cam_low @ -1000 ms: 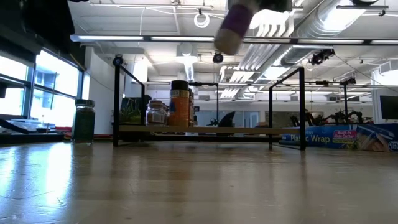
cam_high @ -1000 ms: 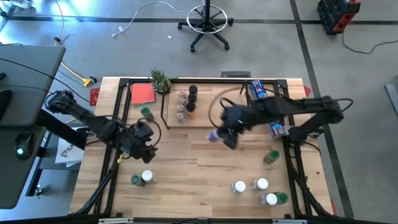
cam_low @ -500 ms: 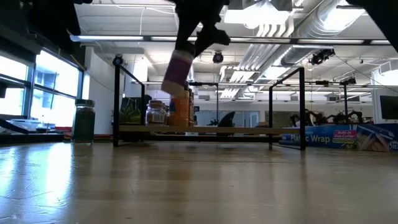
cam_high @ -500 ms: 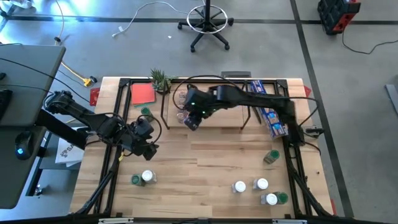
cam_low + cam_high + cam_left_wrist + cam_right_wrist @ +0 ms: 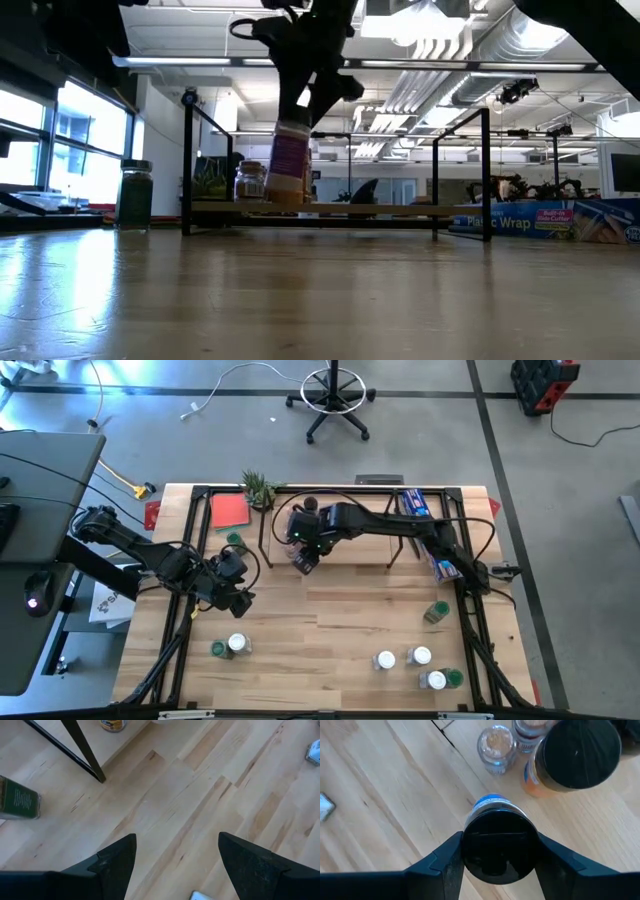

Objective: Shelf spices
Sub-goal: Put the black seasoning bottle aligned with the other black seasoning bottles on the shelf

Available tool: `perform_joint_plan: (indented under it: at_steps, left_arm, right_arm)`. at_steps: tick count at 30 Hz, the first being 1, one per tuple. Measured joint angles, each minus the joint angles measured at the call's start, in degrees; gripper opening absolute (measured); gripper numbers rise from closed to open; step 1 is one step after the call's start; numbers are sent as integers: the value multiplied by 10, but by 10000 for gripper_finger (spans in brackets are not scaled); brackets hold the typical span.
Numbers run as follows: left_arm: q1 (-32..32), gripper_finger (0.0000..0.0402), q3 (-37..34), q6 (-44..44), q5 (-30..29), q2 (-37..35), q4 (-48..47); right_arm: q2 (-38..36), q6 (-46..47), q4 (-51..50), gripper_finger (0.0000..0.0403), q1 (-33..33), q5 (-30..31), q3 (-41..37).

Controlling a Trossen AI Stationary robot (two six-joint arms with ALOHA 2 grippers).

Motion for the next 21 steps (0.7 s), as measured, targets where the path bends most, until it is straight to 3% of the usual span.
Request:
perform_joint_plan:
  at_steps: [21]
  left_arm:
    - [0, 275, 0, -2, -4, 0, 0]
  right_arm:
    - [1, 9, 9, 206, -11, 34, -2]
